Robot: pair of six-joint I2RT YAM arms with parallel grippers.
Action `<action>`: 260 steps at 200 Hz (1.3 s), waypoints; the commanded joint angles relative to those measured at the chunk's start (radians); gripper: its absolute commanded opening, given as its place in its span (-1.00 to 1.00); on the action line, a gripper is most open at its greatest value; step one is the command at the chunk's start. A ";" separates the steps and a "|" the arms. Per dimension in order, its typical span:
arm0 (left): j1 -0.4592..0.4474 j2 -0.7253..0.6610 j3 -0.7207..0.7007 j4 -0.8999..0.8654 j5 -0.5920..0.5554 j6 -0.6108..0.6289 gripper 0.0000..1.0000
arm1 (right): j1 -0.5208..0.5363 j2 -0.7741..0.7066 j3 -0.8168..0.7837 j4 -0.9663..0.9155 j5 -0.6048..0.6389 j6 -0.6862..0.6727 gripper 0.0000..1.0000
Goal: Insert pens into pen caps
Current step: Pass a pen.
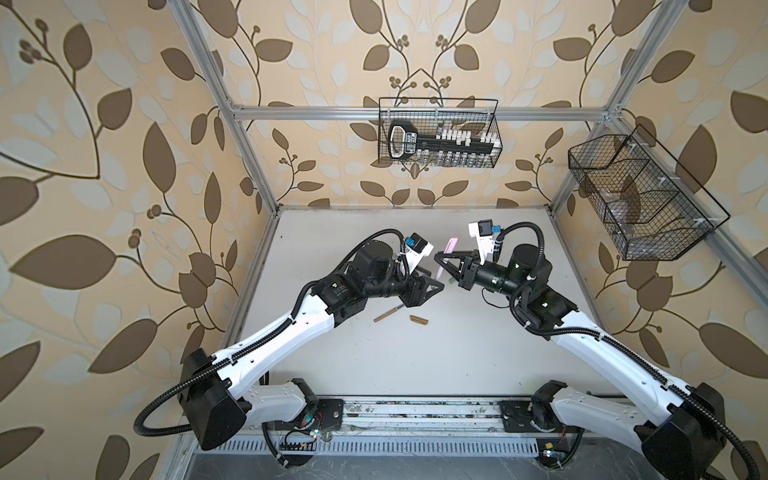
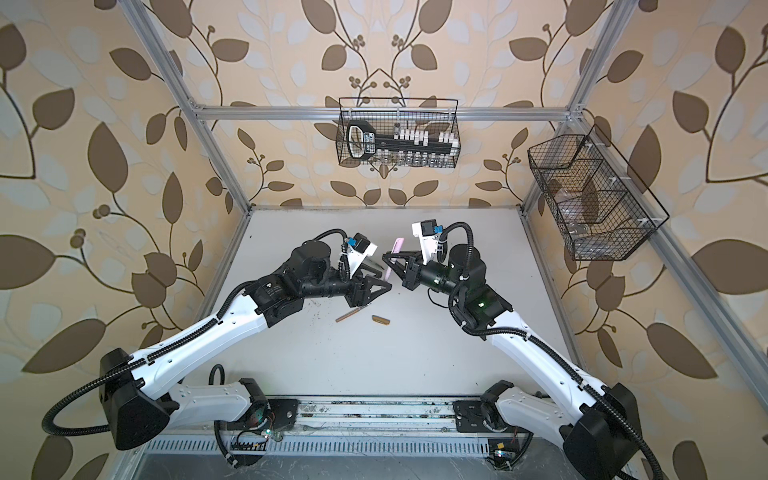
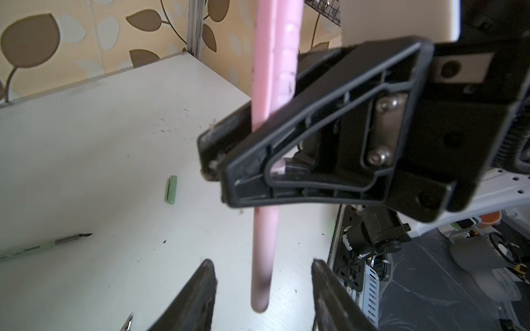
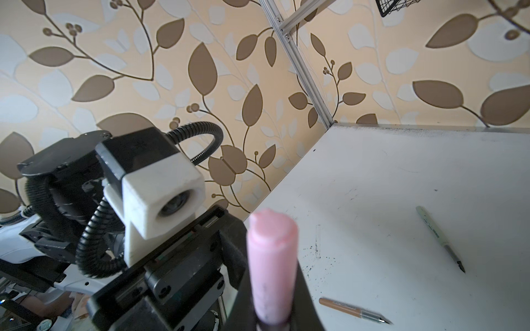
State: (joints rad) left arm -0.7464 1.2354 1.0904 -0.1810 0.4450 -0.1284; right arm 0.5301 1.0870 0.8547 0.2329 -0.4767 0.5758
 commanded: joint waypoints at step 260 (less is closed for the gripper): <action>0.022 0.056 0.027 0.054 0.011 -0.004 -0.98 | 0.028 -0.090 -0.074 0.070 0.023 -0.028 -0.61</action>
State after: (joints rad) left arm -0.7460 1.2800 1.0904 -0.1539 0.4931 -0.1051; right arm 0.5430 1.0378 0.7971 0.2661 -0.4408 0.5789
